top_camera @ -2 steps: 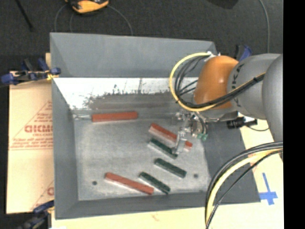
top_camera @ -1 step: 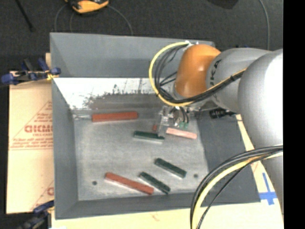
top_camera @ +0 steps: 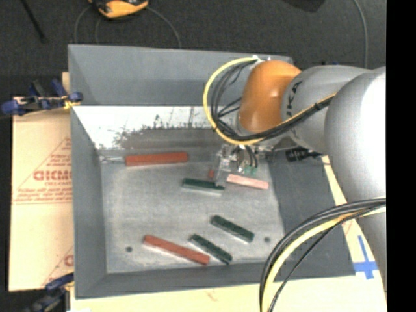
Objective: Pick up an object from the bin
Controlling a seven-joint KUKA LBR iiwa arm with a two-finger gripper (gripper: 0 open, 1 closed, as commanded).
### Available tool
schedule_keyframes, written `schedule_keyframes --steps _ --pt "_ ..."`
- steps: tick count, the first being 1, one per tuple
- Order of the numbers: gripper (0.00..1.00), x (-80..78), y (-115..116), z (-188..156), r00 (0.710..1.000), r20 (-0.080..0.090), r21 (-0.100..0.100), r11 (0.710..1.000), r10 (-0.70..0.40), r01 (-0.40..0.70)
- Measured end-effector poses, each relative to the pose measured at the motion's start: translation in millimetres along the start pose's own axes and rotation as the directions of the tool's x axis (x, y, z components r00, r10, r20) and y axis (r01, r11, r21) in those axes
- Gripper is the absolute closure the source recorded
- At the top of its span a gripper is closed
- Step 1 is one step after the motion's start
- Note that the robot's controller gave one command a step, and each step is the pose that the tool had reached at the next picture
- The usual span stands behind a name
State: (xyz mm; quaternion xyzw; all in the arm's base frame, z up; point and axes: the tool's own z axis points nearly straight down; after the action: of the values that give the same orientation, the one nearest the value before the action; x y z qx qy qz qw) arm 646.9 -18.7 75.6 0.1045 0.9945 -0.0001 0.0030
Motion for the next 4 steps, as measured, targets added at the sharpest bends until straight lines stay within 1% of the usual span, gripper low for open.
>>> schedule_keyframes --steps 1,2,3,4 --pt "1.00 21.6 14 -22 1.000 -0.006 0.003 1.000 -0.028 0.028" --pt "1.00 31.9 28 -26 0.999 0.004 -0.001 0.999 -0.036 0.036" --pt "1.00 39.3 5 -183 0.998 0.006 0.000 0.998 -0.070 0.070" --pt "1.00 40.6 5 -179 0.998 -0.001 0.001 0.998 -0.071 0.071"
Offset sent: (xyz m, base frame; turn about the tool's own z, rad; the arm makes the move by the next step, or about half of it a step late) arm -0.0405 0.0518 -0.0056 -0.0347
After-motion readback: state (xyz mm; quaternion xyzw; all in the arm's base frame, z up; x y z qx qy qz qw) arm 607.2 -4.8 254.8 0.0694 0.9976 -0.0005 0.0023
